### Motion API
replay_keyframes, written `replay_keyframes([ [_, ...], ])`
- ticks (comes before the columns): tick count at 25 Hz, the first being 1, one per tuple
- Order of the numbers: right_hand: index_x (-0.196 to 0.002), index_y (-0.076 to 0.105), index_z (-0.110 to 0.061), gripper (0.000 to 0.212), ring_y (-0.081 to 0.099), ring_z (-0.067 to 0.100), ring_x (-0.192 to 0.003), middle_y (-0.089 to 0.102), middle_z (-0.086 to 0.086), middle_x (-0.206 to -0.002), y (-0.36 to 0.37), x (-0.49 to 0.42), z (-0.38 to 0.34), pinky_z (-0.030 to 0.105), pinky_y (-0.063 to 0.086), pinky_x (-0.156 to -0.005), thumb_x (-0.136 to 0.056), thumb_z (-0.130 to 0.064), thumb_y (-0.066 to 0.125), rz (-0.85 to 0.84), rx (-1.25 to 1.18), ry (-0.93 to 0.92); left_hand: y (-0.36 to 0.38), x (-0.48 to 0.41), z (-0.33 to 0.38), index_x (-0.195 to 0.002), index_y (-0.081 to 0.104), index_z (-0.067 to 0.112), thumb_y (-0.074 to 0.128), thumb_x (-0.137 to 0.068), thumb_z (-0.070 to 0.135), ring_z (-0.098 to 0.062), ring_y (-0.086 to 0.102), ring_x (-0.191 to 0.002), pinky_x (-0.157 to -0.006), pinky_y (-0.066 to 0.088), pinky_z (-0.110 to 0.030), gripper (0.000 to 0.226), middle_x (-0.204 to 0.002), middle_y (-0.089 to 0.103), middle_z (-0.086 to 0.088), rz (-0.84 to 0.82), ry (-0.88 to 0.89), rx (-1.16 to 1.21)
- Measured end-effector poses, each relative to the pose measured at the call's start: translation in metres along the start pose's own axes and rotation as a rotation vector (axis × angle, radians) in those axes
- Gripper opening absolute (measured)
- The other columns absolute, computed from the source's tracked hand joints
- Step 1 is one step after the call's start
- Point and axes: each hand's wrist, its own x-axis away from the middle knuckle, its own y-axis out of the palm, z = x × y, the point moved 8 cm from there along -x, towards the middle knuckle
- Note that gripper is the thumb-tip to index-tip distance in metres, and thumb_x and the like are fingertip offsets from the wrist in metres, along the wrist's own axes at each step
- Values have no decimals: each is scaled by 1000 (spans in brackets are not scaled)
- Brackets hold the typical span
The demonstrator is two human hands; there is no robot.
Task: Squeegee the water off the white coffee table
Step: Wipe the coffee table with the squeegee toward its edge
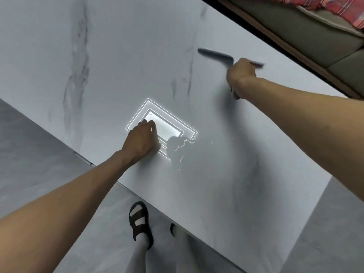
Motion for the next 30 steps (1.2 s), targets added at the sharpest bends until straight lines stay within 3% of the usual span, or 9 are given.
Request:
replay_keyframes([
  [3,-128,47,-12,38,56,34,-92,60,16,-117,23,47,-16,32,39,-69,-92,-14,36,-6,78,-167,-8,26,-32,-116,58,5,42,-88,7,-40,59,-100,-84,43,-37,32,-112,63,-17,98,-29,40],
  [7,-140,37,-23,42,57,41,-98,64,16,-109,58,139,32,38,40,-72,-99,-22,34,-165,255,-476,-6,42,-44,-118,59,9,39,-93,11,-39,60,-101,-83,44,-36,32,-111,67,-15,126,-24,47],
  [11,-148,26,-36,47,58,29,-87,63,2,-95,47,193,106,33,37,-68,-102,-31,29,-295,491,-594,7,44,-50,-114,59,9,40,-90,10,-37,59,-102,-81,43,-35,30,-115,65,-13,62,-2,22],
  [17,-143,28,-44,44,61,26,-88,64,-4,-100,-8,207,179,34,45,-68,-100,-34,29,-294,706,-572,19,61,-54,-126,58,13,48,-86,9,-32,57,-115,-90,46,-35,41,-126,63,-9,-46,-6,17],
  [19,-138,29,-47,40,63,27,-88,68,-5,-101,-18,210,172,35,47,-67,-99,-38,30,-250,680,-577,17,66,-58,-113,64,13,52,-86,12,-32,61,-105,-86,51,-37,30,-114,68,-9,-47,14,36],
  [21,-133,30,-49,37,64,28,-86,70,-5,-101,-12,216,146,36,48,-66,-97,-40,32,-224,631,-630,11,71,-68,-88,65,12,56,-86,20,-31,63,-87,-73,53,-37,13,-92,69,-7,-24,2,12],
  [23,-133,32,-48,37,65,26,-91,70,-6,-105,17,229,109,36,48,-69,-96,-44,31,-262,611,-736,4,74,-86,-76,61,12,60,-85,27,-29,61,-78,-63,47,-34,17,-79,64,-3,17,-34,-33],
  [26,-135,38,-44,38,64,27,-98,69,-3,-108,95,265,51,37,47,-74,-98,-48,30,-372,598,-919,-11,84,-129,-74,60,17,61,-88,32,-22,55,-72,-62,38,-30,21,-79,59,2,113,-128,-9],
  [30,-141,41,-38,42,65,28,-86,69,3,-101,185,305,10,34,44,-68,-100,-45,33,-486,617,-1056,-22,94,-173,-76,62,11,55,-92,25,-26,57,-80,-67,38,-29,23,-90,61,-7,166,-159,8],
])
